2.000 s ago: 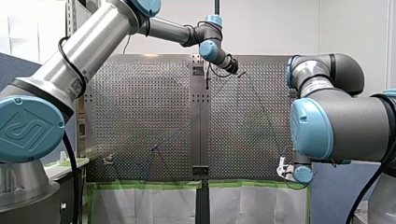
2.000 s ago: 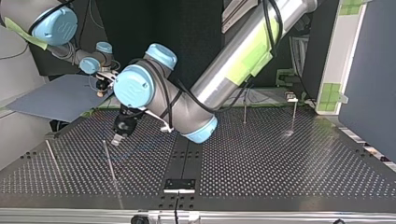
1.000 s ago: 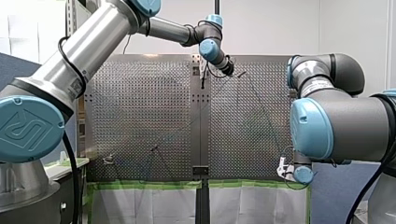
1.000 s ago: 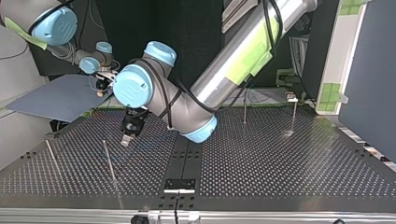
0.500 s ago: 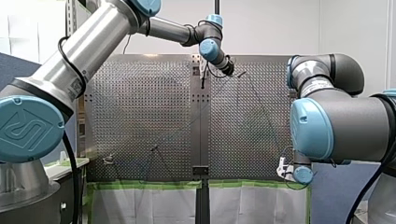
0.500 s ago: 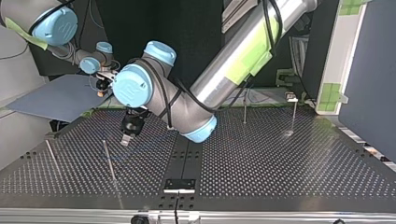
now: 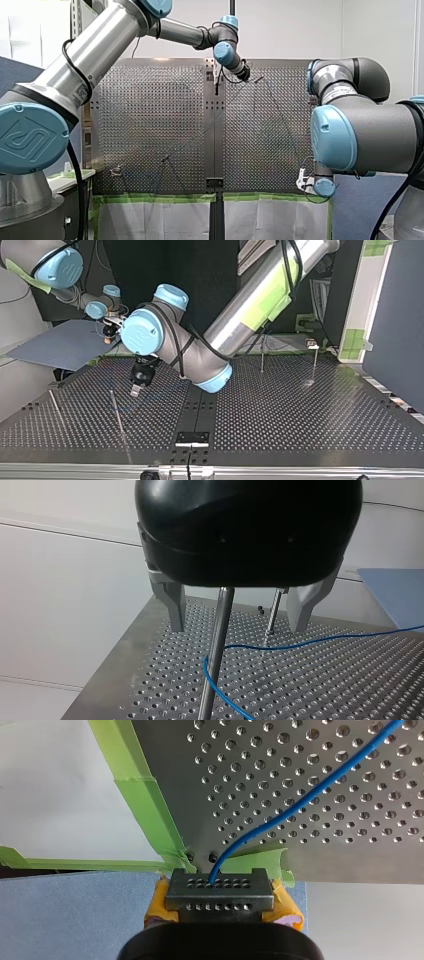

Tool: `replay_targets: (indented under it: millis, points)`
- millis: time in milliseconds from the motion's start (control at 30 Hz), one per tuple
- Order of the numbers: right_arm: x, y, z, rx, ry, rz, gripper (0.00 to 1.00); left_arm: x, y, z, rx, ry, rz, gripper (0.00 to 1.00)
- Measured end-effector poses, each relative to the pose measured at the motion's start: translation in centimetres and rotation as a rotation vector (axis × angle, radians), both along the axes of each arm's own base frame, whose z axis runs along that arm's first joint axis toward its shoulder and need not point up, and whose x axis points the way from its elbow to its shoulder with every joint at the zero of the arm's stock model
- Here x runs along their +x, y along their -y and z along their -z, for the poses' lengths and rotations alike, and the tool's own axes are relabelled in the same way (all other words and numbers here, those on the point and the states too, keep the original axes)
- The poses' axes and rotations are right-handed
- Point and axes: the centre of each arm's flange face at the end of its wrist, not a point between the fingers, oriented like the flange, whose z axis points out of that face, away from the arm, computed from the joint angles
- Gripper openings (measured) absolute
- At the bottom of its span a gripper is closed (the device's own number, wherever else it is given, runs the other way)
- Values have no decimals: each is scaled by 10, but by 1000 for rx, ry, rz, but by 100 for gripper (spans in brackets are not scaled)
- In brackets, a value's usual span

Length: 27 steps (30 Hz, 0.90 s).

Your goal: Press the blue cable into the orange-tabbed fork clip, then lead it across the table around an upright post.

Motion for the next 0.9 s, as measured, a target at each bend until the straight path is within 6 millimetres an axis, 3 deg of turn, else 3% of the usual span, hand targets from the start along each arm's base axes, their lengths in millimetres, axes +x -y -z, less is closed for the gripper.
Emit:
replay_targets:
  millis: [900]
  points:
    - [2, -1, 0, 2, 0, -7, 0, 1, -2, 0, 10, 6, -34, 100]
